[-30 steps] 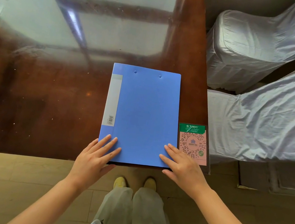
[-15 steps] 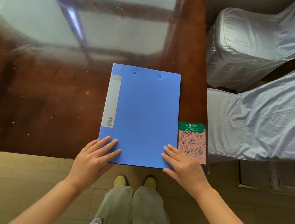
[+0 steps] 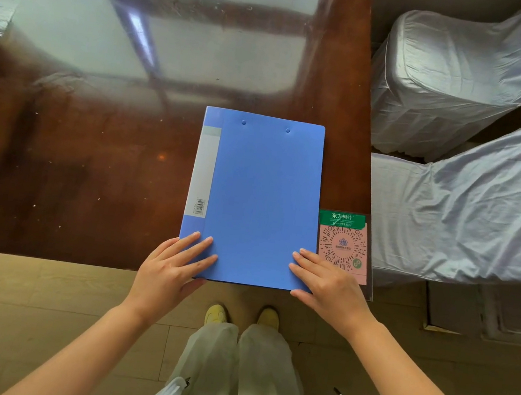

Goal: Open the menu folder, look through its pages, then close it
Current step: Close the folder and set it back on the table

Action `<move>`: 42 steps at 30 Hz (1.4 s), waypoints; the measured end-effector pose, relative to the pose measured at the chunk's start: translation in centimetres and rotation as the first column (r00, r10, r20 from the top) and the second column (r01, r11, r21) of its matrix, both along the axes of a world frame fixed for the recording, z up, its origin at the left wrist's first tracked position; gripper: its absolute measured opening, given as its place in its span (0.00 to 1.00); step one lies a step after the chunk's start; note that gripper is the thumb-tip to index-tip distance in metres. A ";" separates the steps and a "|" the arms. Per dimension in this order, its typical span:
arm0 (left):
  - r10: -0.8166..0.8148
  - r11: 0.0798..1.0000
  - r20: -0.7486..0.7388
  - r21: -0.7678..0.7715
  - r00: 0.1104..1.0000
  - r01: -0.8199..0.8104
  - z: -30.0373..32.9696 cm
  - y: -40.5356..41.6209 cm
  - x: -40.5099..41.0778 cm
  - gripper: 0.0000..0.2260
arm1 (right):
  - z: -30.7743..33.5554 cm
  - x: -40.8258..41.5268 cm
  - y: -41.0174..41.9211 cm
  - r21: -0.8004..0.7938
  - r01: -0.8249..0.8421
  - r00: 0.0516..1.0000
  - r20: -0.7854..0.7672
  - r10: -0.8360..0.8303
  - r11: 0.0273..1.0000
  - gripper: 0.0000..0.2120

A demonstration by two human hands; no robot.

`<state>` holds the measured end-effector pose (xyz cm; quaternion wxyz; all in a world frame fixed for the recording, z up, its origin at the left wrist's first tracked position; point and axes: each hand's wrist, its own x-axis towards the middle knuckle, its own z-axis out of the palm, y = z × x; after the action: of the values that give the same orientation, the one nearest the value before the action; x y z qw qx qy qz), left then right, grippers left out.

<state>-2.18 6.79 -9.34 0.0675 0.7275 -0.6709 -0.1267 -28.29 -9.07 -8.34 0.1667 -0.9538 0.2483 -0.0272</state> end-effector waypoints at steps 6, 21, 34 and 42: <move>0.020 1.000 -0.006 0.002 1.000 -0.020 0.4 -0.2 -0.3 0.24 | 0.4 0.4 0.1 -0.005 -0.003 0.998 -0.057 0.003 1.000 0.22; 0.016 1.000 0.019 -0.001 1.000 -0.016 1.3 -0.4 -0.7 0.27 | 1.4 1.5 0.7 -0.103 -0.010 0.985 -0.170 -0.008 0.995 0.23; -0.011 1.000 0.042 -0.003 0.999 0.011 0.7 -0.2 -0.3 0.26 | 1.2 1.5 0.5 -0.114 -0.031 0.986 -0.168 0.011 0.993 0.21; -0.001 0.992 -0.001 -0.125 1.000 0.001 3.9 -0.5 0.4 0.22 | 3.7 2.2 0.2 -0.141 0.003 0.976 -0.216 -0.033 0.990 0.16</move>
<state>-1.73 6.27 -5.39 0.1132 0.7216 -0.6777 -0.0850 -26.13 -8.91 -4.65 0.0708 -0.9581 0.2711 0.0585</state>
